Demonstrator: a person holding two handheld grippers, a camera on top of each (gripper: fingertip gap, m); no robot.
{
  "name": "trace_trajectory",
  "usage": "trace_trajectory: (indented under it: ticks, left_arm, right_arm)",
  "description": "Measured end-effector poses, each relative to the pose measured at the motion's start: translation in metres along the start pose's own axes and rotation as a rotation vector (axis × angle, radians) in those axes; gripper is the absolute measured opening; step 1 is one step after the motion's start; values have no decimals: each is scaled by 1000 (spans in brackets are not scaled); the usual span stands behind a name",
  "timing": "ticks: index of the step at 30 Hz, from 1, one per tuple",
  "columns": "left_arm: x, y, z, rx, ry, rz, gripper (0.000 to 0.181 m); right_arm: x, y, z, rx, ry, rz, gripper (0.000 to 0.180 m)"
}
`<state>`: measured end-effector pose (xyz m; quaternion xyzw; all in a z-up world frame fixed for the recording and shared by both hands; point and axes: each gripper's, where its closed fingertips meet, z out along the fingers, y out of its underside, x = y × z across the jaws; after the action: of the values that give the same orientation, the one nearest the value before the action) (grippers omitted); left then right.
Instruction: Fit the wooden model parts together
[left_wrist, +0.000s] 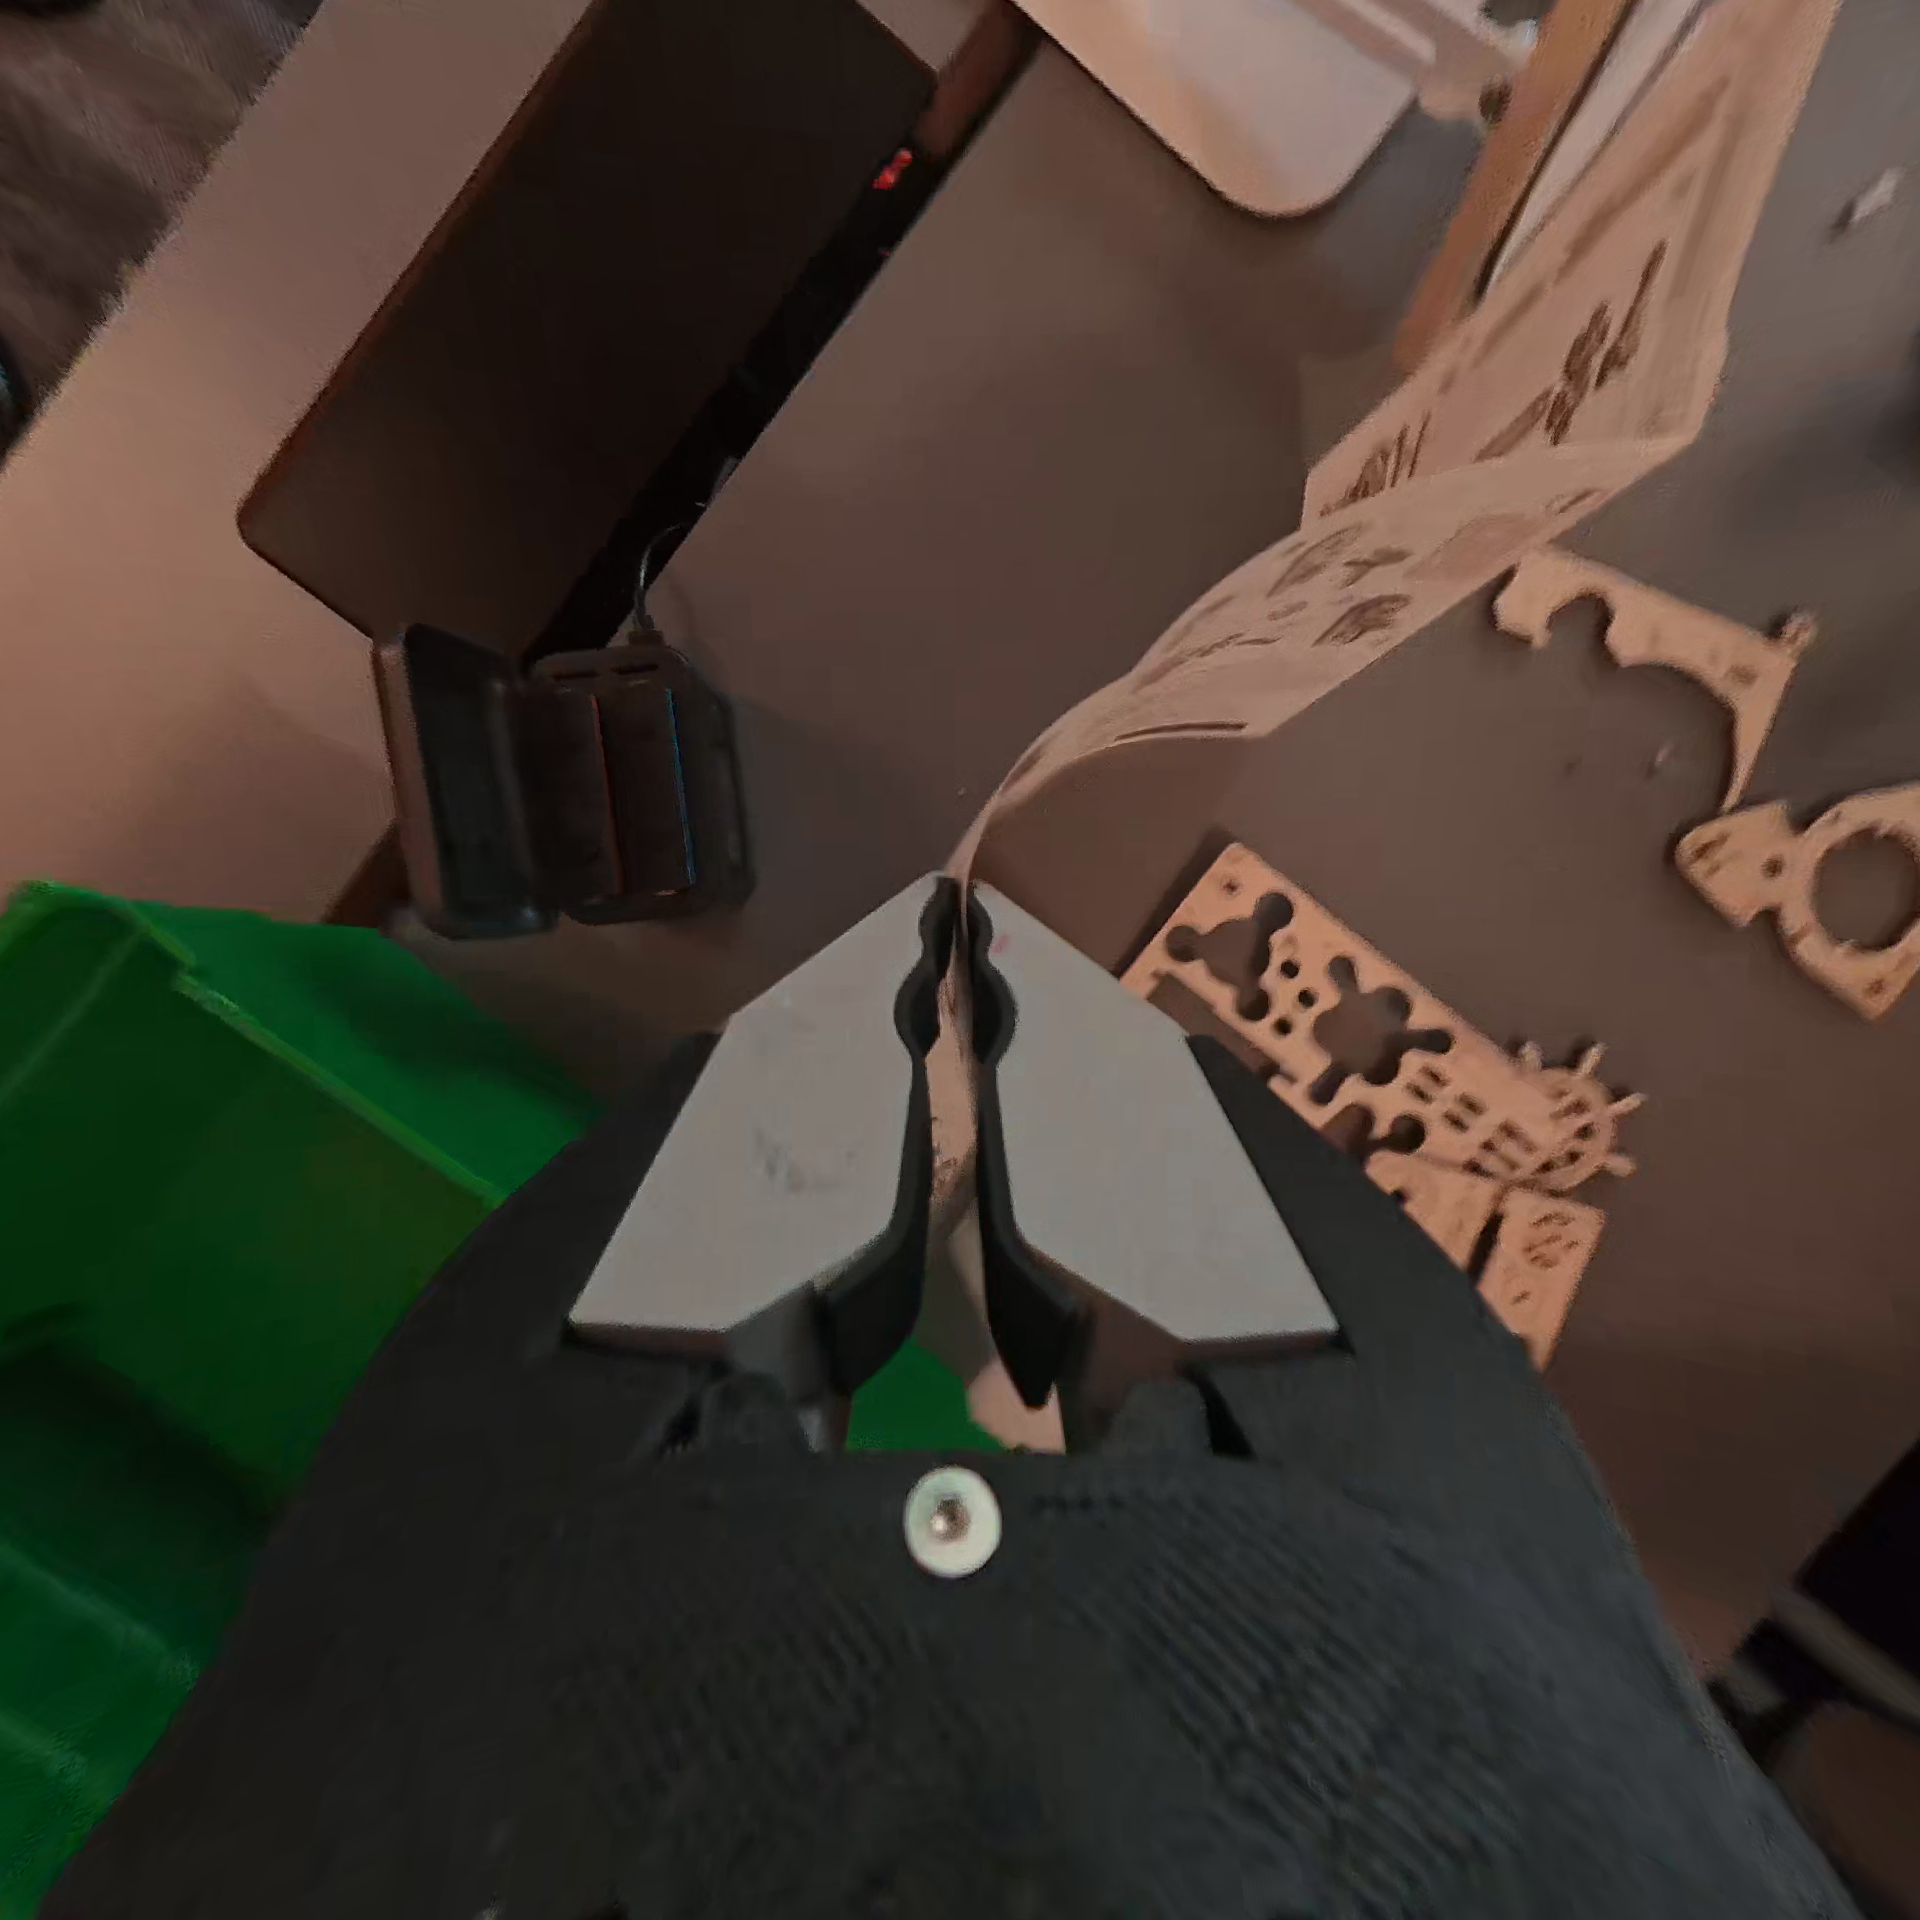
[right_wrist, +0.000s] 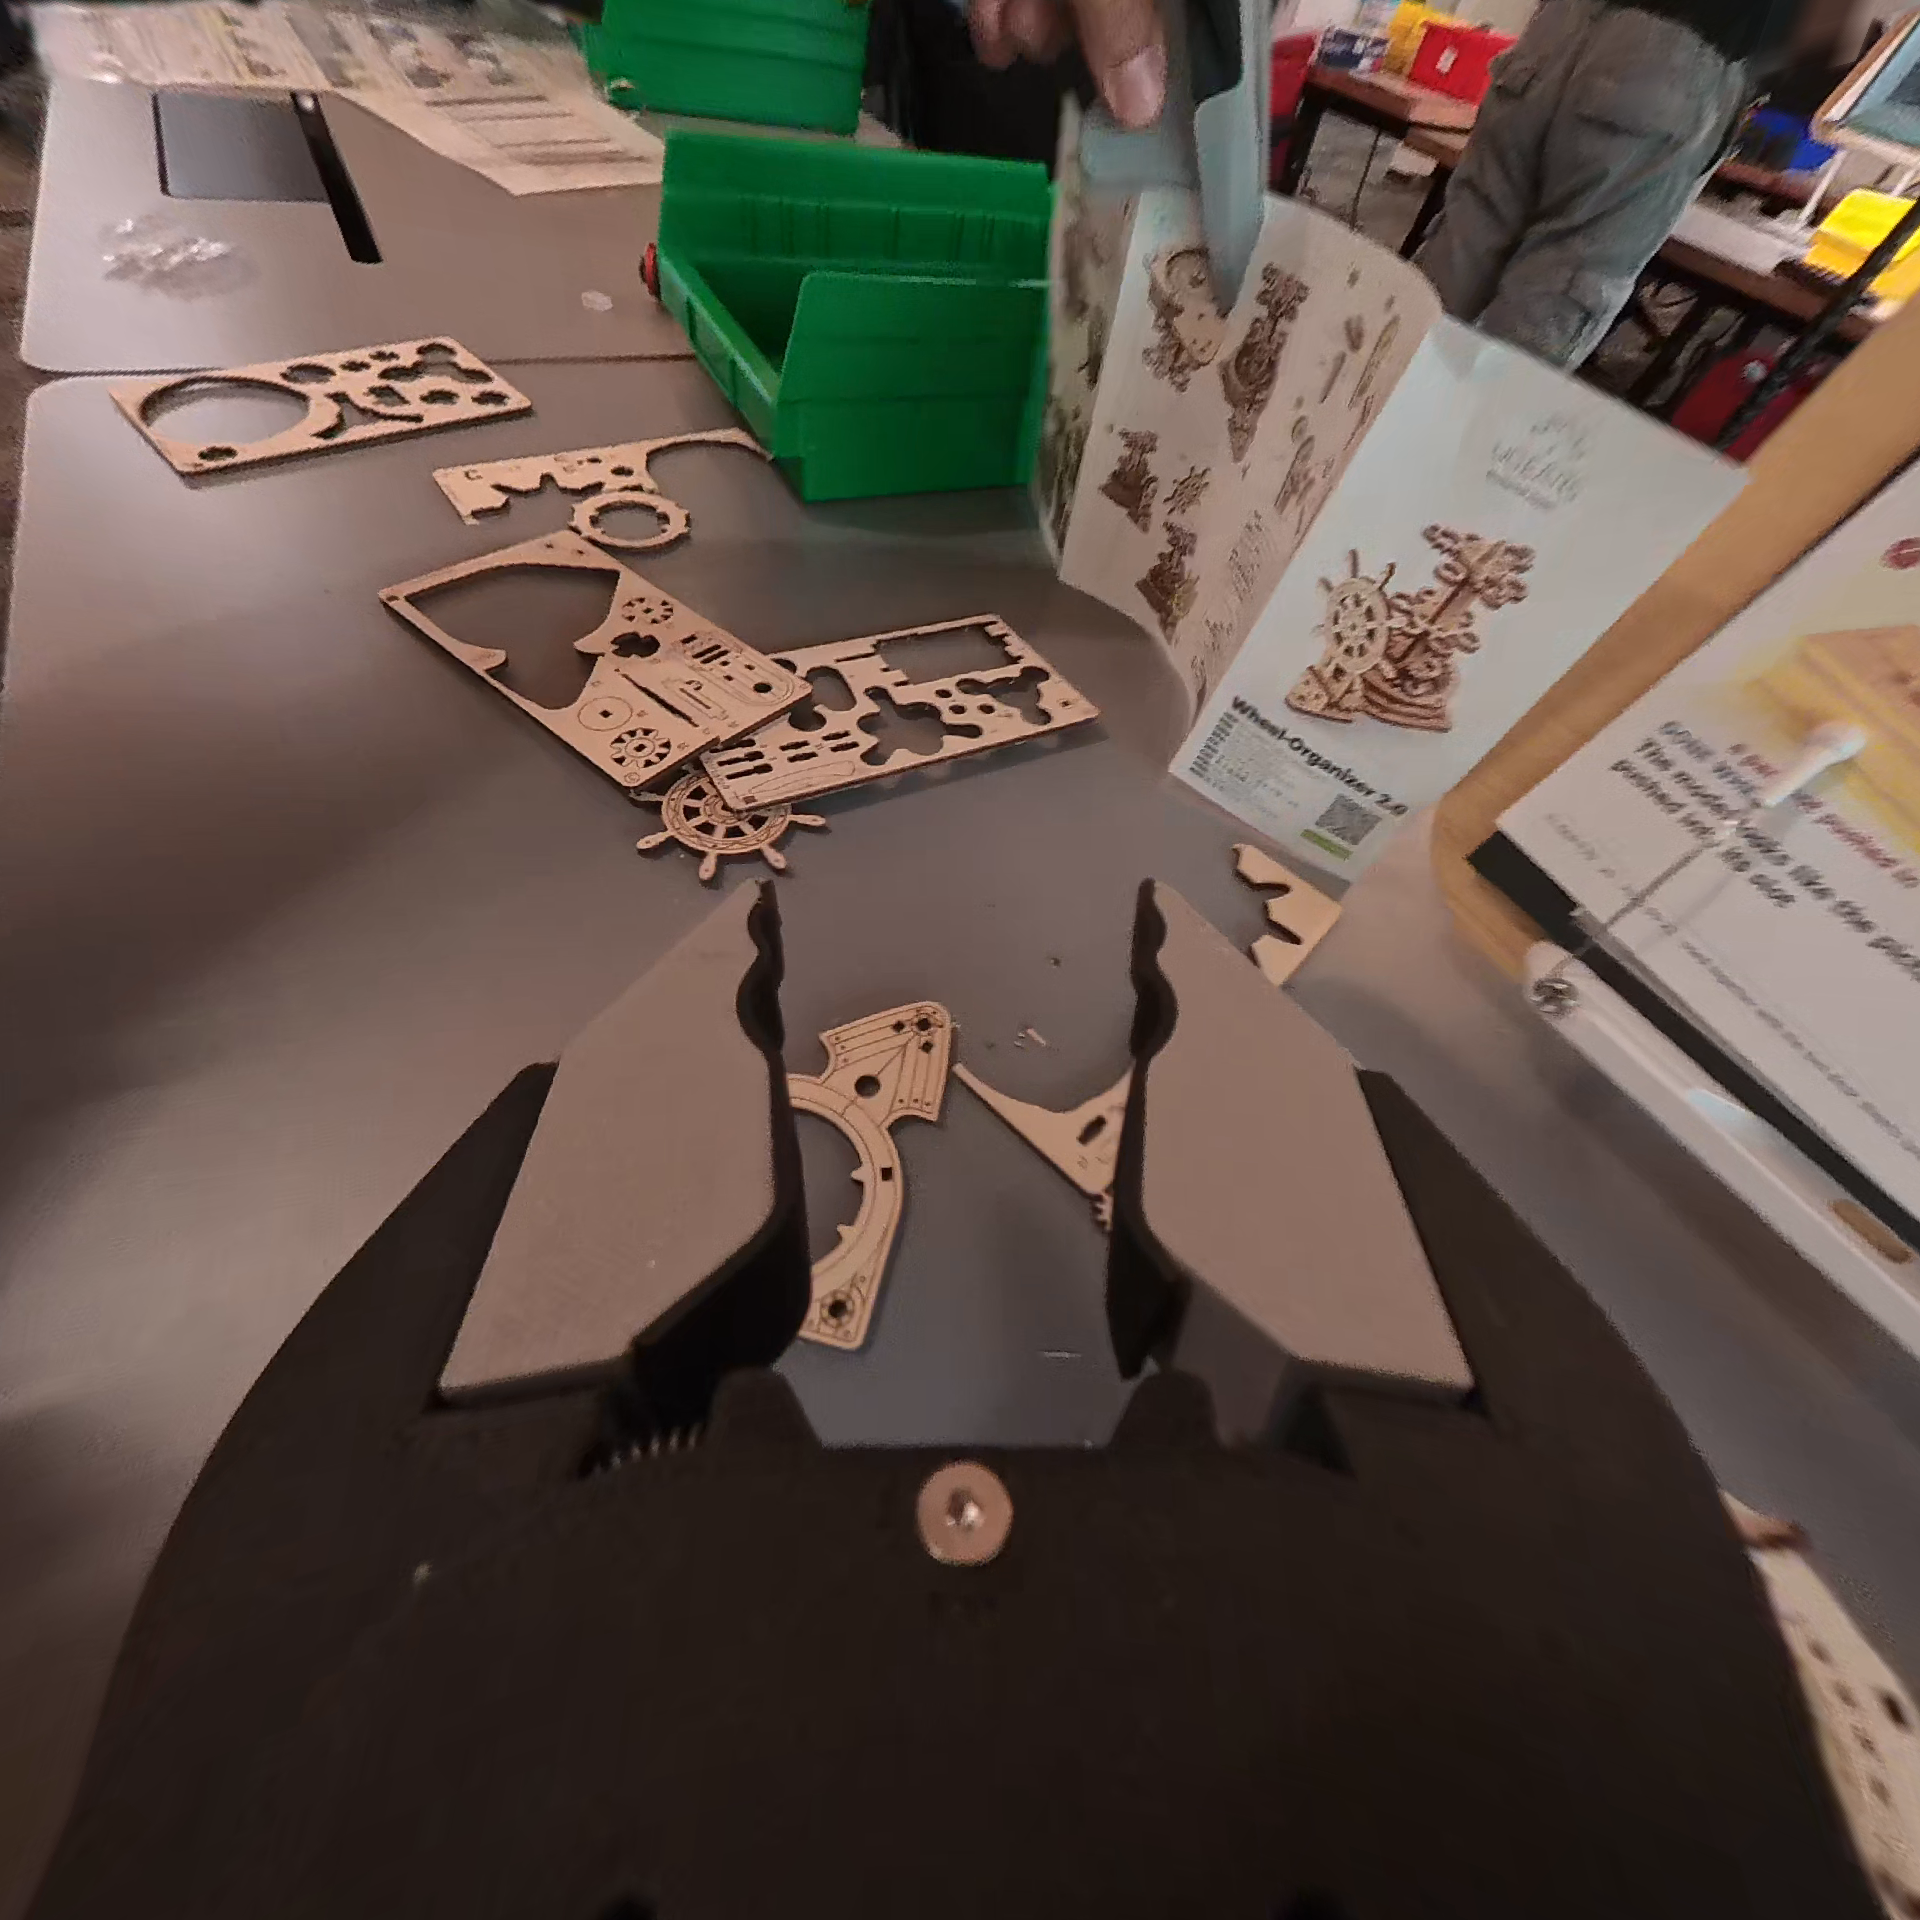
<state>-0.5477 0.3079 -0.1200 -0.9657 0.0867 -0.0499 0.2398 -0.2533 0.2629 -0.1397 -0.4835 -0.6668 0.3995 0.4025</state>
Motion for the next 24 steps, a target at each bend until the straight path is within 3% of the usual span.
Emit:
trace_trajectory:
  ticks: [1,5,9,15,18,20,21,24]
  left_arm:
    - [3,-3,0,22,30,-68,0]
    - [9,-8,-4,99,111,-242,0]
    - [1,11,-1,63,47,-276,2]
    - [12,15,-2,72,6,-275,38]
    - [15,5,-23,141,-78,-209,44]
    - [11,2,-45,170,-183,-179,62]
    - [10,0,-57,188,-238,-160,69]
    - [22,-9,-89,282,-288,-109,68]
  right_arm:
    - [3,-2,-6,9,15,-3,65]
    - [18,-1,-31,17,59,-1,65]
    - [30,4,-55,32,106,-1,65]
    - [61,17,-113,9,255,-14,66]
    - [78,26,-159,-13,306,19,66]
    - [86,37,-181,-59,302,34,65]
    - [90,44,-187,-86,300,37,65]
    - [94,58,-184,-126,241,62,64]
